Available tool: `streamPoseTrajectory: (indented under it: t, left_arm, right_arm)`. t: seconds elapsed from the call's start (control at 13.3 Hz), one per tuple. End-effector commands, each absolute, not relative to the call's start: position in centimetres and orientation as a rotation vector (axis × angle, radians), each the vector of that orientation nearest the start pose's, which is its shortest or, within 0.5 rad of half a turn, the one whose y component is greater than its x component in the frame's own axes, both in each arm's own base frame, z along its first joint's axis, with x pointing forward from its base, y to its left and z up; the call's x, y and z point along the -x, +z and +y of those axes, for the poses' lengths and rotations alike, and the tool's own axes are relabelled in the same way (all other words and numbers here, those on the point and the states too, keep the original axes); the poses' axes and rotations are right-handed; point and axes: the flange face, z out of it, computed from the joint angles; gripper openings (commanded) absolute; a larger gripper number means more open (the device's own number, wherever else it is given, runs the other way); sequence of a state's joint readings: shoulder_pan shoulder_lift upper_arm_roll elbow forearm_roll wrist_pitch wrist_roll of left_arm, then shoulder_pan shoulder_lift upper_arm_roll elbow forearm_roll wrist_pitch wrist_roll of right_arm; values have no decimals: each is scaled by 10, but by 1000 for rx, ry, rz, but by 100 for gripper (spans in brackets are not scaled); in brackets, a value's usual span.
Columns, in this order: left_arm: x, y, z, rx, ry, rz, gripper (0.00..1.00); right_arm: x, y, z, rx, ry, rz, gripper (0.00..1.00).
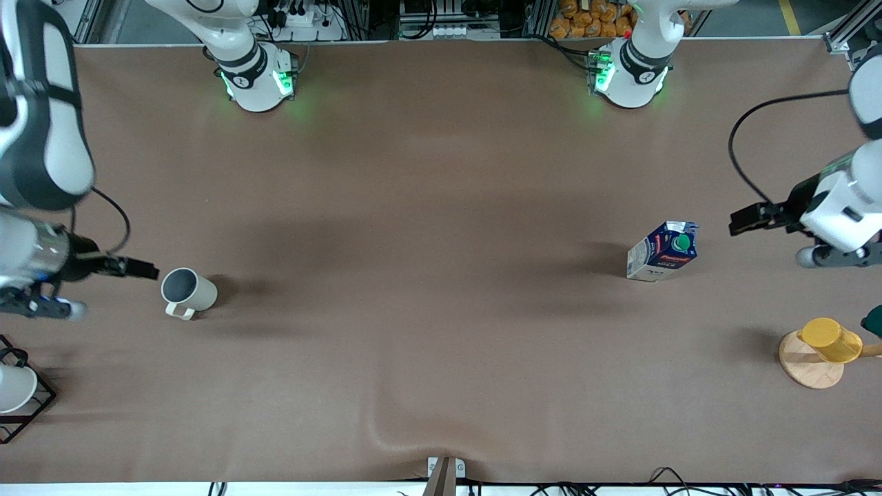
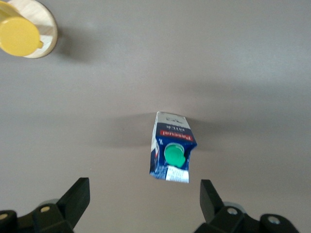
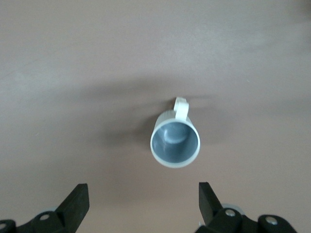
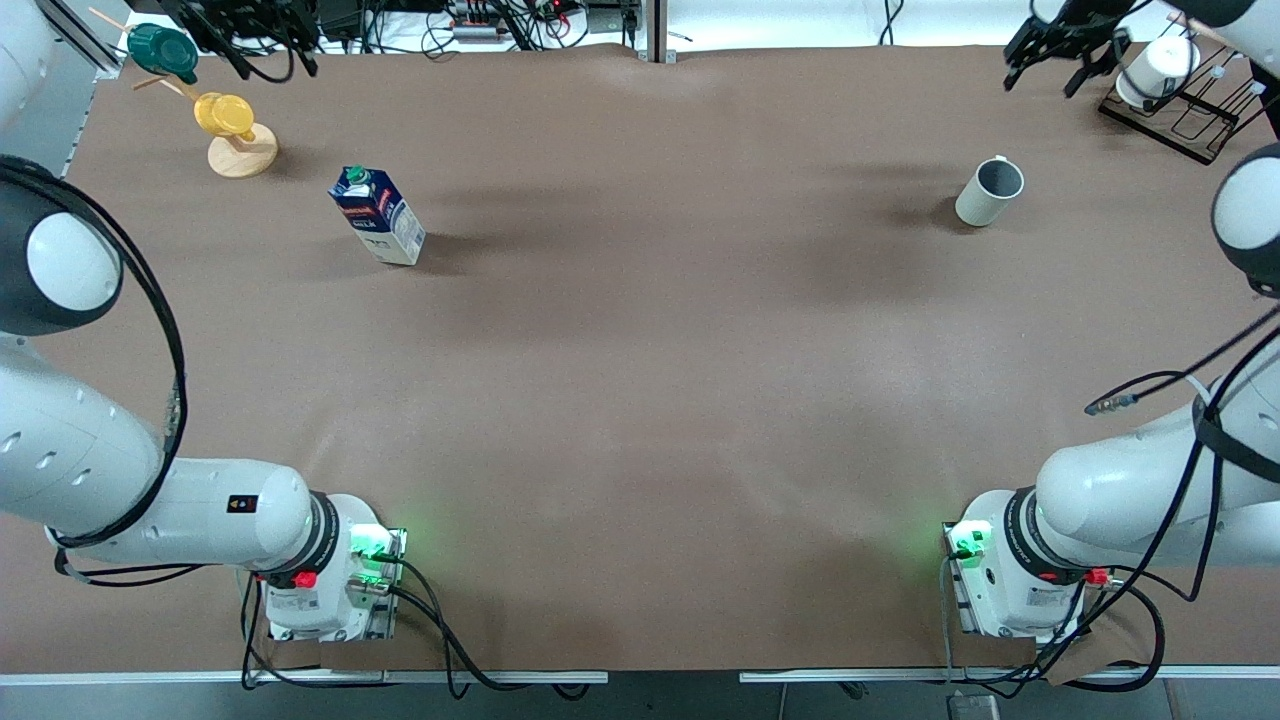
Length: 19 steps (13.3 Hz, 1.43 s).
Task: Place milk next to cup
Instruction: 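Reach the right gripper to the white mug while the left gripper reaches the milk carton, then grasp the white mug with the right gripper while the left gripper grasps the carton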
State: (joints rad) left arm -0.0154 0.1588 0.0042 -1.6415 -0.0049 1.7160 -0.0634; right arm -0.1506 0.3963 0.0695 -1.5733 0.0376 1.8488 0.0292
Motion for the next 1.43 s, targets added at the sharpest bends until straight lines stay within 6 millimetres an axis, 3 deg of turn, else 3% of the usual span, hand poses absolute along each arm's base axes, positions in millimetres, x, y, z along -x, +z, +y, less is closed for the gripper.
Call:
streamPoseTrajectory:
  t: [0.0,0.23,0.45,0.75,0.83,0.9,0.98,1.2,1.35]
  left_arm:
    - [-596,486,-11,3179,123,-134,100]
    - [-587,448,-12,3182,136,-145,100]
    - [-576,425,-12,3178,177,-148,100]
    - [-576,412,-17,3230,191,-164,100]
    - [-574,408,-17,3230,204,-137,100]
    - [-574,404,-17,3225,209,-90,100]
    - [-575,399,-17,3225,220,-62,100]
    - [-576,388,-21,3209,243,-23,100]
    - [-578,375,-26,3169,267,29,100]
  right_arm:
    - [-672,352,-71,3082,187,100,100]
    - [-661,297,-115,3086,295,104,100]
    - [-652,267,-134,3152,287,61,100]
    - [-625,223,-120,3130,422,22,100]
    - [-622,218,-120,3125,438,23,66]
    - [-617,210,-117,3121,446,19,22]
    - [-612,200,-114,3120,436,12,0]
    - [-611,189,-97,3123,405,-36,0]
    - [-615,195,-86,3123,391,-93,0]
